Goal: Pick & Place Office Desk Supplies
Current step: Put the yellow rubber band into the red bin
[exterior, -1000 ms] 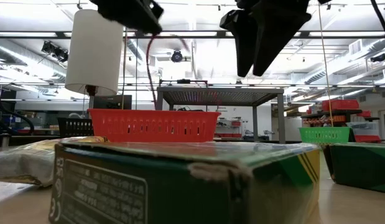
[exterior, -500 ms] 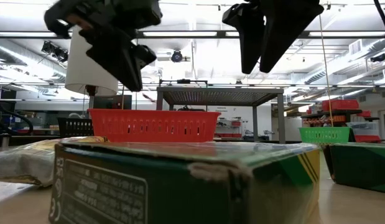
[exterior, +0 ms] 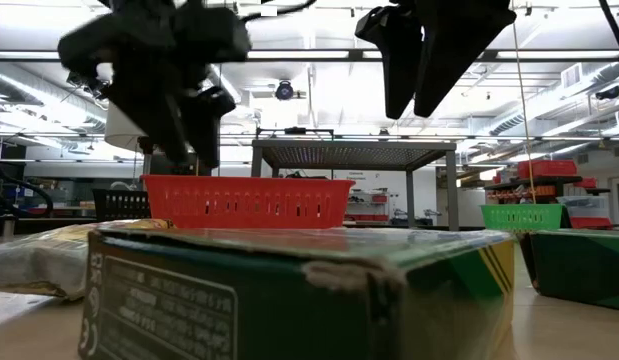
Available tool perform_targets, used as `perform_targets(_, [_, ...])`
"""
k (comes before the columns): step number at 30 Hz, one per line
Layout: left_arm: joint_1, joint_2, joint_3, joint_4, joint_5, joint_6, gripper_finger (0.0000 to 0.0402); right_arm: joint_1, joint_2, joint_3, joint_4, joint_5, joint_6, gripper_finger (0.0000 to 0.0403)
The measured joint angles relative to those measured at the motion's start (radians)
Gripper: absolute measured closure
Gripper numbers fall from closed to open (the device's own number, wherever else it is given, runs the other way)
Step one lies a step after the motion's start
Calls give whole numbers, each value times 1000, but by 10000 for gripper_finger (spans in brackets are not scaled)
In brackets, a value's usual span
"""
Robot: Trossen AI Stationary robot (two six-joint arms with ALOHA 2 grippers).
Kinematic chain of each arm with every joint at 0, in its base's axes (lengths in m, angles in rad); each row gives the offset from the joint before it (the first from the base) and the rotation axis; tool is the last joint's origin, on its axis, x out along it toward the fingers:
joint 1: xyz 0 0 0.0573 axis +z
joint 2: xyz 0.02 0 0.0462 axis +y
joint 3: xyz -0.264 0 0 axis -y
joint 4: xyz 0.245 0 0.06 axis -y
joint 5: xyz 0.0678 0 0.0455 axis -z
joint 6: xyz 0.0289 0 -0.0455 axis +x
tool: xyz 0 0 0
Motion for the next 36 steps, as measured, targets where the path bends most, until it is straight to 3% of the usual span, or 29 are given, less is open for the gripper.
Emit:
perform_targets(7, [0,-6,-63,-87,-137,-227,127,0,0,0,1,0,0,195])
perform_targets(14, [-6,-7,-187,-110,-179,-435,128,0,0,0,1,0,-1,195])
perform_targets(20, [-35,-8,-217,-276,-250,-601,129,0,0,0,1,0,-18,195])
perform_targets(26, [-60,-8,-221,-327,-226,-669,129,0,0,0,1,0,-23,195])
perform_targets(36, [-38,-17,-328,-229,-180,-712,129,0,0,0,1,0,-28,195])
